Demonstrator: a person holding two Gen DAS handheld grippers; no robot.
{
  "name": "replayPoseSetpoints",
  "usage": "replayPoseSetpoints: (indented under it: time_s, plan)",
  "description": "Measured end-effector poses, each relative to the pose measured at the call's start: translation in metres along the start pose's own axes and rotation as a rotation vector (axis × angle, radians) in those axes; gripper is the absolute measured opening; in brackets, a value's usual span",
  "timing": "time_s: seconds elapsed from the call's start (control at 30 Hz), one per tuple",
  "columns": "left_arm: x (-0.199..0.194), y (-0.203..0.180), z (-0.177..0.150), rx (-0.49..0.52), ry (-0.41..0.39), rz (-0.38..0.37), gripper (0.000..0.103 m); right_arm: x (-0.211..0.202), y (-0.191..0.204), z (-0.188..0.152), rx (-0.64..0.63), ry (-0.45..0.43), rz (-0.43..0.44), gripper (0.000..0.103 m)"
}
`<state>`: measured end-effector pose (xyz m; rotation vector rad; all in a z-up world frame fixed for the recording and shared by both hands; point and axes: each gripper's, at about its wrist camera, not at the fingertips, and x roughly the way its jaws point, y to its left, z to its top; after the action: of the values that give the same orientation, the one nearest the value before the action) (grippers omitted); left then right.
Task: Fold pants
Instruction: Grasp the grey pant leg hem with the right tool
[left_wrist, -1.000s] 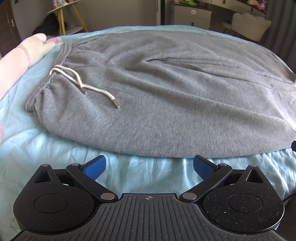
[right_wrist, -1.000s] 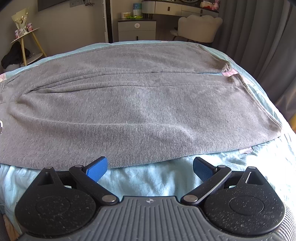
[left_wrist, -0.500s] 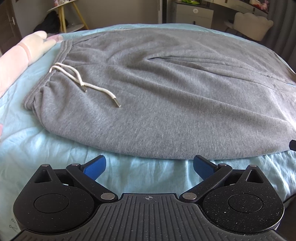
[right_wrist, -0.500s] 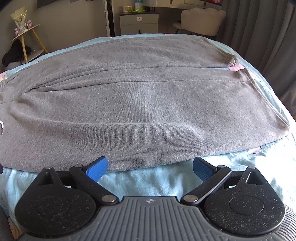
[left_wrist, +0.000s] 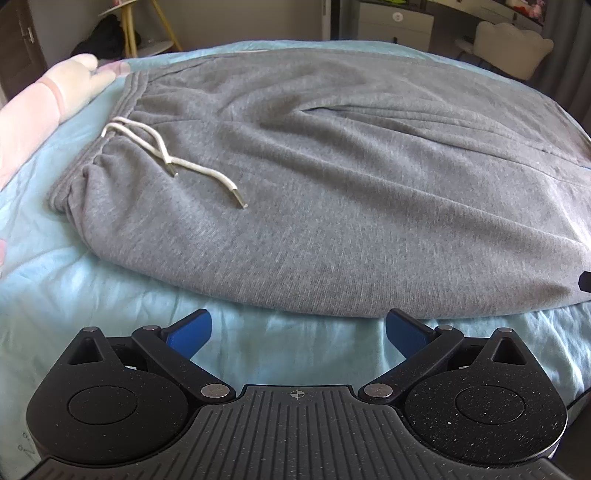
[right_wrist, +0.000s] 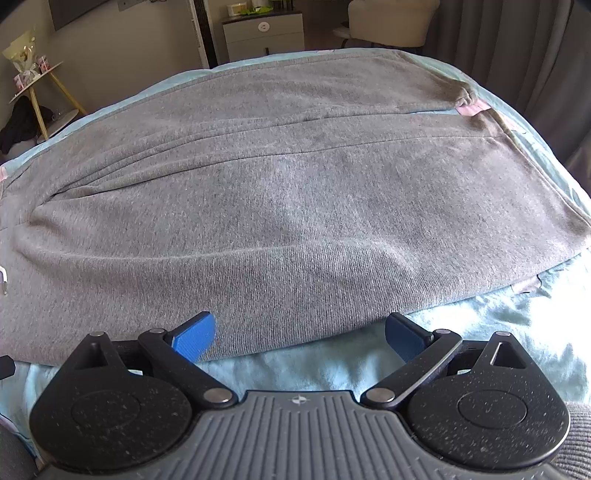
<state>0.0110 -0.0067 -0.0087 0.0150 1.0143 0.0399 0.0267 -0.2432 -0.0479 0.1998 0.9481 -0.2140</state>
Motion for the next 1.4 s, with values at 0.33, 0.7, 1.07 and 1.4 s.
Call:
replayPoseSetpoints:
  time_s: [0.33,0.7,1.07,1.4]
  plan:
    - [-0.004,0.001,0.011,-0.057,-0.049,0.022,0.103,0.023,-0.008,0.010,0.054,0.068,-0.011,0.099]
    - [0.018,-0.031,0.109,-0.281,-0.237,-0.045,0.103,0.047,-0.022,0.017,0.130,0.160,0.008,0.099]
    - [0.091,-0.010,0.124,-0.330,-0.301,0.167,0.103,0.080,-0.078,0.200,0.376,0.008,0.081,0.098]
    - [0.122,0.009,0.123,-0.354,-0.318,0.157,0.103,0.219,-0.076,0.379,0.586,-0.076,-0.097,0.079]
